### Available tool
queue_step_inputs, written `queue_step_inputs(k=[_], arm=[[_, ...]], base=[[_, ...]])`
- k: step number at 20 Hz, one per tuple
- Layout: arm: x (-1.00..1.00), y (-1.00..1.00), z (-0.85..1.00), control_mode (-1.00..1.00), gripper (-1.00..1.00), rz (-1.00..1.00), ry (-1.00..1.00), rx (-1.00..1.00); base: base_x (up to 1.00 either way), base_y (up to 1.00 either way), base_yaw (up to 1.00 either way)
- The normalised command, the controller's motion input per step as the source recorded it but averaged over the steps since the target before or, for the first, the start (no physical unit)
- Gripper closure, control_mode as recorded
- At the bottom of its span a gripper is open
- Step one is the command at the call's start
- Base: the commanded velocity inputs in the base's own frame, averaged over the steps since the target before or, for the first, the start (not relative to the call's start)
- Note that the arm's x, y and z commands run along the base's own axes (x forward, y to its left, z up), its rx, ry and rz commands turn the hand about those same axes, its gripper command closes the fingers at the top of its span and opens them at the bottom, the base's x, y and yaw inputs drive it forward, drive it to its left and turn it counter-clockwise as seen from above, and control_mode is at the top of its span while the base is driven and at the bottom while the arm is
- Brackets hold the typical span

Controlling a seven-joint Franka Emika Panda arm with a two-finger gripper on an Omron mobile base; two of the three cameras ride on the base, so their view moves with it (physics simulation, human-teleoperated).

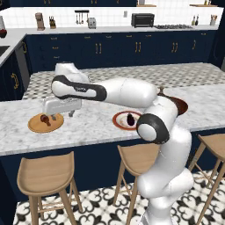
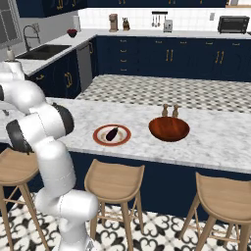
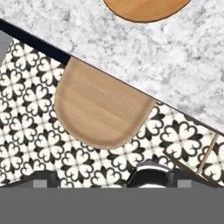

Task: Pick the chicken drumstick and eggplant from their plates and place them in the bowl. Then put the bowl in the fridge.

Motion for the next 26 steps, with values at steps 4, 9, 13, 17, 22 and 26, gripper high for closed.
queue_step_inputs(k=[4, 9, 13, 17, 22, 26], arm=[[0.53, 0.59, -0.31, -1.00, -1.00, 0.00, 0.05, 0.00], [0.39, -0.11, -0.12, -1.00, -1.00, -0.09, 0.00, -0.12], [0.52, -0.04, -0.28, -1.00, -1.00, -0.12, 0.00, -0.08], [0.42, -0.02, -0.46, -1.00, -1.00, -0.05, -0.04, 0.00], [0.30, -0.02, -0.49, -1.00, -1.00, 0.00, -0.19, 0.03], [0.19, 0.00, -0.65, -1.00, -1.00, 0.00, -0.30, 0.12]], base=[[0.00, 0.00, 0.00], [0.00, 0.00, 0.00], [0.00, 0.00, 0.00], [0.00, 0.00, 0.00], [0.00, 0.00, 0.00], [0.00, 0.00, 0.00]])
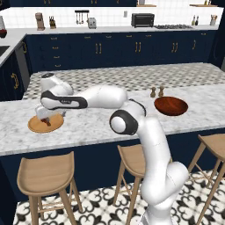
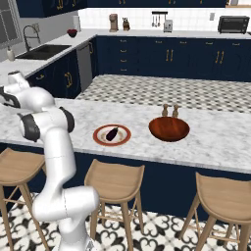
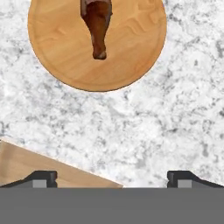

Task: Pick the chicken drumstick and eggplant from their plates and place them in the bowl. Then put the bowl in the fridge.

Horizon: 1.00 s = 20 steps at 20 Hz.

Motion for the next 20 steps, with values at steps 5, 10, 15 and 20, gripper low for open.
queue_step_inputs(k=[5, 10, 15, 20], arm=[[0.42, 0.00, -0.34, -1.00, -1.00, -0.03, -0.17, 0.09], [0.56, 0.13, -0.07, -1.00, -1.00, -0.06, -0.01, 0.04], [0.36, 0.31, 0.00, -1.00, -1.00, -0.05, 0.05, 0.00], [0.37, 0.45, -0.17, -1.00, -1.00, -0.09, 0.02, 0.00]], base=[[0.00, 0.00, 0.00], [0.00, 0.00, 0.00], [0.00, 0.00, 0.00], [0.00, 0.00, 0.00]])
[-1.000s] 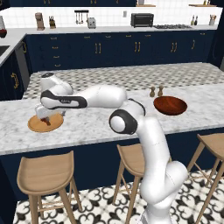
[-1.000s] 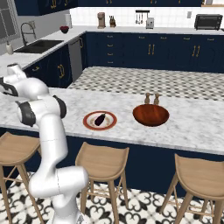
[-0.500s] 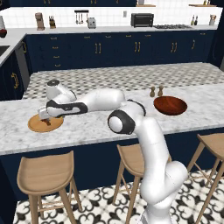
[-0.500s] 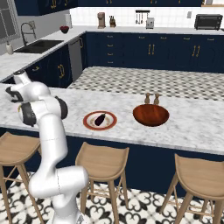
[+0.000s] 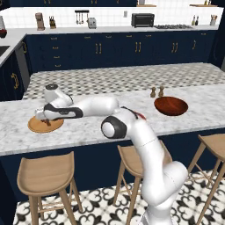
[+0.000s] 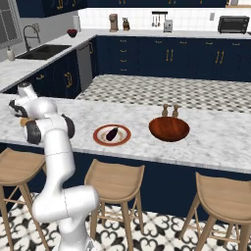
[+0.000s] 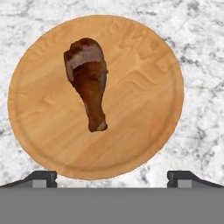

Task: Pick the chicken drumstick and eggplant from their plates and place them in the bowl. Then put the bowl in the fridge.

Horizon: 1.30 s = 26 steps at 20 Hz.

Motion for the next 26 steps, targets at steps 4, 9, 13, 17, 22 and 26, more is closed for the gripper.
queue_step_inputs(k=[4, 9, 13, 17, 22, 26], arm=[[0.34, 0.32, -0.28, -1.00, -1.00, -0.07, 0.00, 0.00], [0.09, 0.14, -0.03, -1.00, -1.00, -0.01, 0.01, 0.00], [0.14, 0.00, -0.15, -1.00, -1.00, 0.00, 0.01, 0.00], [0.16, 0.00, -0.27, -1.00, -1.00, 0.00, 0.00, 0.00], [0.10, 0.01, -0.13, -1.00, -1.00, 0.00, 0.00, 0.00], [0.14, 0.01, -0.06, -1.00, -1.00, 0.00, 0.00, 0.00]], base=[[0.00, 0.00, 0.00], [0.00, 0.00, 0.00], [0.00, 0.00, 0.00], [0.00, 0.00, 0.00], [0.00, 0.00, 0.00], [0.00, 0.00, 0.00]])
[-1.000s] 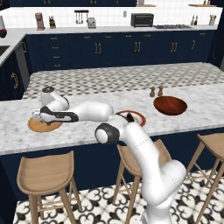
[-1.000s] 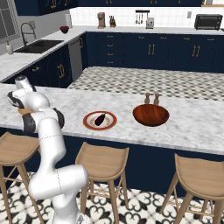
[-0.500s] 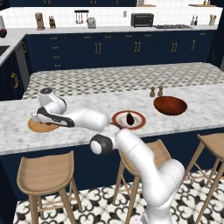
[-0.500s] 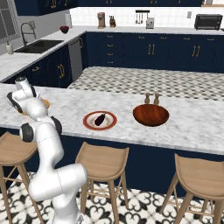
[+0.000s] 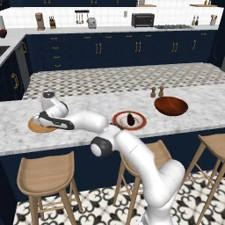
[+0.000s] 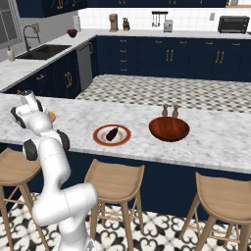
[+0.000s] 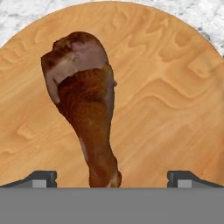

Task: Pick the chicken drumstick and eggplant from their plates and place them in the bowl. Then put the bowl in the fridge.

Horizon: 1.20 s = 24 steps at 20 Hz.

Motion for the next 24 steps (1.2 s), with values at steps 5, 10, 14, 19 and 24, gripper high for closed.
queue_step_inputs(k=[5, 10, 14, 19, 24], arm=[[0.10, 0.05, -0.06, -1.00, -1.00, 0.00, 0.00, 0.00], [0.13, 0.13, 0.00, -1.00, -1.00, 0.00, 0.00, 0.00], [0.14, 0.13, -0.02, -1.00, -1.00, 0.00, 0.00, 0.00], [0.08, 0.14, -0.18, -1.00, 1.00, 0.00, 0.00, -0.01], [0.00, 0.04, -0.44, -1.00, 1.00, 0.00, 0.00, 0.00]], base=[[0.00, 0.00, 0.00], [0.00, 0.00, 0.00], [0.00, 0.00, 0.00], [0.00, 0.00, 0.00], [0.00, 0.00, 0.00]])
